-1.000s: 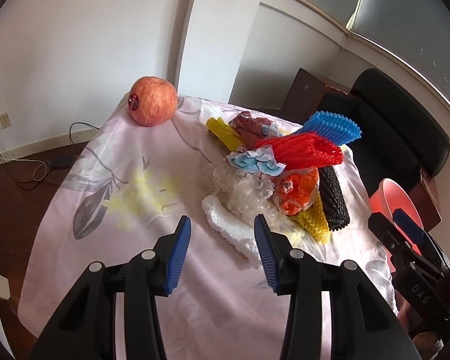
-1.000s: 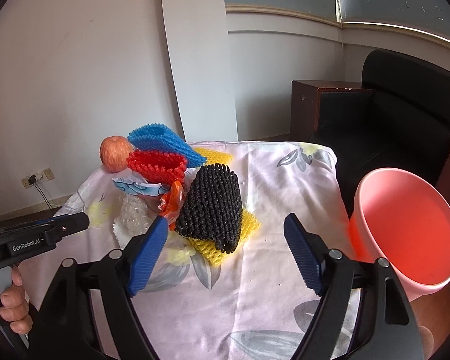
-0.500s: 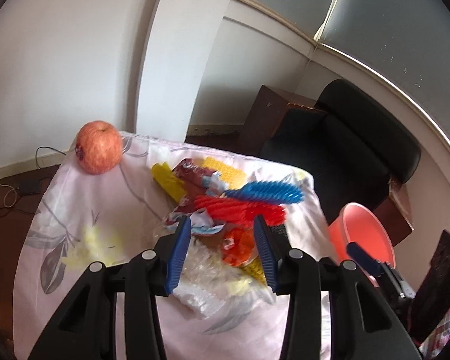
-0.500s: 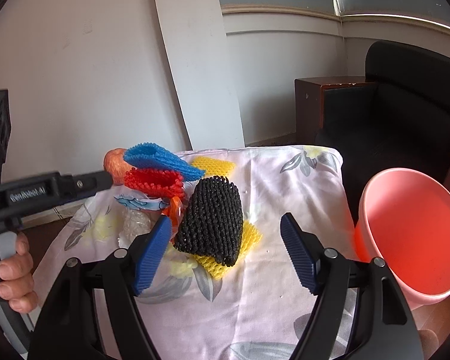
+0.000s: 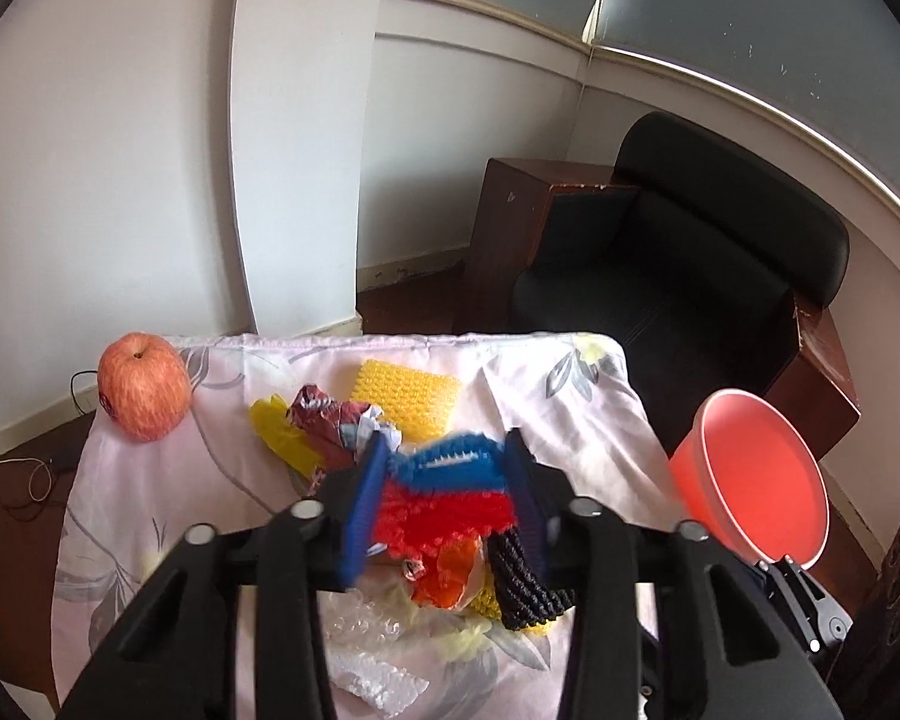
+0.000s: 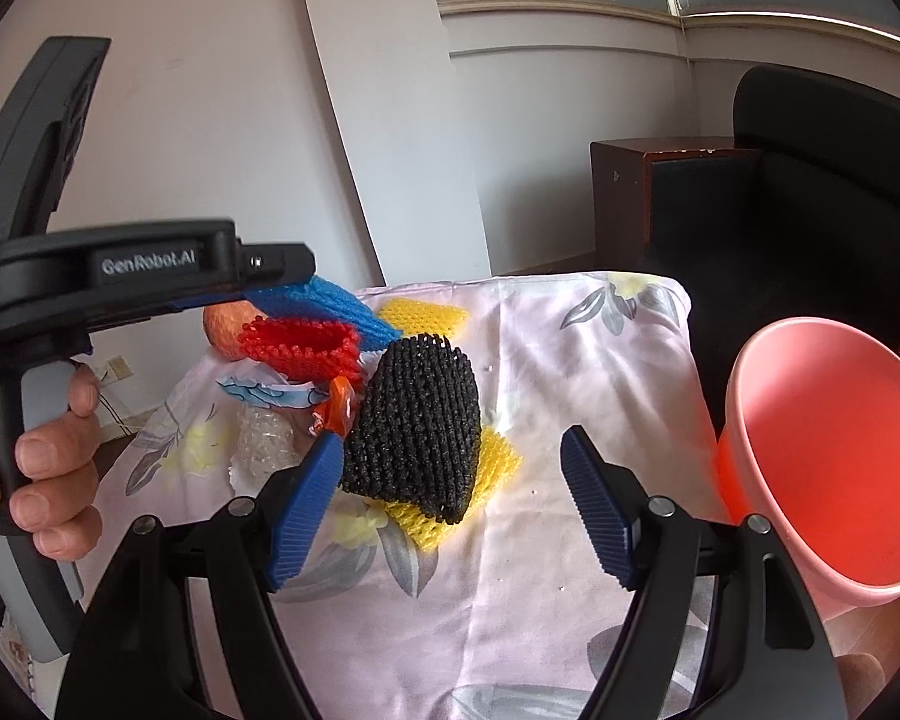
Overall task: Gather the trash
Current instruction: 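Grasp the blue foam net with the left tool while the right tool grasps the black net, then carry the blue and black nets in both tools over the pink bucket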
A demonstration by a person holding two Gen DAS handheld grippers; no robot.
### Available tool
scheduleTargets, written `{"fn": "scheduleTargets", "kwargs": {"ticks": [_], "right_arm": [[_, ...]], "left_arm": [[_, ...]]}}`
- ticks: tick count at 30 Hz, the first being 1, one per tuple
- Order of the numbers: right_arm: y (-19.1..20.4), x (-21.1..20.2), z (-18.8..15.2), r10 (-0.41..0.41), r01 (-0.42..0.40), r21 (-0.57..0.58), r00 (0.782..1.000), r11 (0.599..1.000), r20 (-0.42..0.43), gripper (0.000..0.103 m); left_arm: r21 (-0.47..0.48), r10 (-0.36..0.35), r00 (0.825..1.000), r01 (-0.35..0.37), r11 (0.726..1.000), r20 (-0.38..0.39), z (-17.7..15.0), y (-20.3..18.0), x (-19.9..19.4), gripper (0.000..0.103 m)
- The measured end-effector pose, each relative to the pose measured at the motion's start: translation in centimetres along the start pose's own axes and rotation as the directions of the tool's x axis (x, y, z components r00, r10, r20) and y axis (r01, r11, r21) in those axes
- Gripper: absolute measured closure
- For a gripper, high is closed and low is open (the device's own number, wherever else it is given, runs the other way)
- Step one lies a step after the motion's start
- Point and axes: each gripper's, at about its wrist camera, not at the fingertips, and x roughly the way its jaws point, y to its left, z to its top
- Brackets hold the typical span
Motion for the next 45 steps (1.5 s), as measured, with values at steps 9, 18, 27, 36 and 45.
{"fn": "scheduleTargets", "kwargs": {"ticks": [9,18,27,36,45], "right_arm": [[-0.6,1.0,0.0,0.037,-0.036,0.028,0.999,0.999,-0.035,0.027],[-0.1,4.1,0.7,0.086,-0.080,0.059,0.991,0.995,-0.103,0.028],[1.1,6.8,-0.4,0.087,-0.080,0.042,0.973,0.996,-0.211,0.076],[0.8,4.2,0.0,0.093,-0.084,0.060,0.982,0.995,-0.162,0.081],[1.2,0.5,1.2,0.057,-0.056,0.019,0.997,0.998,-0.058,0.081]], "left_arm": [[-0.048,0.016,0.997,-0.019,0.999,-0.072,-4.2,2.4,0.8,0.098],[-0.062,-0.003,1.000,0.003,0.998,0.005,-5.5,3.5,-3.0,0.099],[-0.095,-0.003,1.000,0.004,0.995,0.011,-6.0,4.4,-4.1,0.099],[-0.112,0.028,0.999,-0.026,0.993,0.016,-6.0,4.3,-4.3,0.099],[-0.121,0.103,0.994,-0.099,0.988,0.025,-5.6,3.4,-5.0,0.098]]}}
